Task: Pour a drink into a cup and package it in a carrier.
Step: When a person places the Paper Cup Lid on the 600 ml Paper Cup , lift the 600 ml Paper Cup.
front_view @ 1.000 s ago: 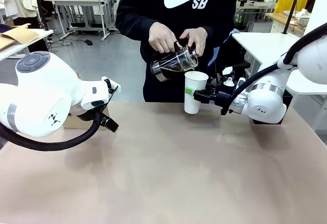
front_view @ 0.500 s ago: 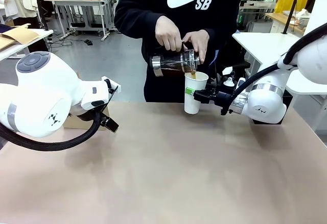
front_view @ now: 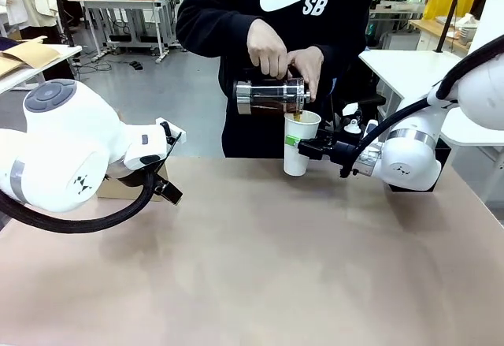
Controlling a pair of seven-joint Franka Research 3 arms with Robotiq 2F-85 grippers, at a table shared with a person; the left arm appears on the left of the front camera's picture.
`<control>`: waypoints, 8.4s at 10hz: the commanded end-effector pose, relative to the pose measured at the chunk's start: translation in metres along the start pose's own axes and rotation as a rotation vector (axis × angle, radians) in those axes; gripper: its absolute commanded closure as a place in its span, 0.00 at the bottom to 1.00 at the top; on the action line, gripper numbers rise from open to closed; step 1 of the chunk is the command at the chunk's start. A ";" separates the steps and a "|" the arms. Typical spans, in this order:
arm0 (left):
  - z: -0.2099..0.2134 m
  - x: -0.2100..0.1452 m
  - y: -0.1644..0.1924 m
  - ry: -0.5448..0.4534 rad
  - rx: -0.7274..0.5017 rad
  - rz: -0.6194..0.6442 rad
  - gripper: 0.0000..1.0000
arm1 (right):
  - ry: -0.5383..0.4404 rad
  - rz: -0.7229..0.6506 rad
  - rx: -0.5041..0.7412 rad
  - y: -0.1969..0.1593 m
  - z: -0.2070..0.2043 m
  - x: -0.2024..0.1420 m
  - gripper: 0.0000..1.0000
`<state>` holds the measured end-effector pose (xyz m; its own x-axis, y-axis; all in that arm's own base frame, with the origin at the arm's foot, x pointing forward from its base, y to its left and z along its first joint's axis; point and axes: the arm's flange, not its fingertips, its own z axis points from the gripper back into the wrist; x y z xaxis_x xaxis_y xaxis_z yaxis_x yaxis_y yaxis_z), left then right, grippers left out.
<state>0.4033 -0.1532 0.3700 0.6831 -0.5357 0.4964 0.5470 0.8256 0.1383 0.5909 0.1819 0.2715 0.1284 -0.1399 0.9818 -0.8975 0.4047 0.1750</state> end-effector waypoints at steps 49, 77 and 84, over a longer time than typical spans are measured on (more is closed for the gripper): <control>0.000 0.000 0.001 -0.001 -0.001 0.002 0.00 | 0.000 0.004 -0.010 0.001 -0.001 0.004 0.19; 0.000 0.000 0.001 -0.001 -0.001 0.002 0.00 | 0.000 0.004 -0.010 0.001 -0.001 0.004 0.19; 0.000 0.000 0.001 -0.001 -0.001 0.002 0.00 | 0.000 0.004 -0.010 0.001 -0.001 0.004 0.19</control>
<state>0.4033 -0.1532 0.3700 0.6831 -0.5357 0.4964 0.5470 0.8256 0.1383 0.5906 0.1807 0.2701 0.1314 -0.1351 0.9821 -0.8954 0.4090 0.1761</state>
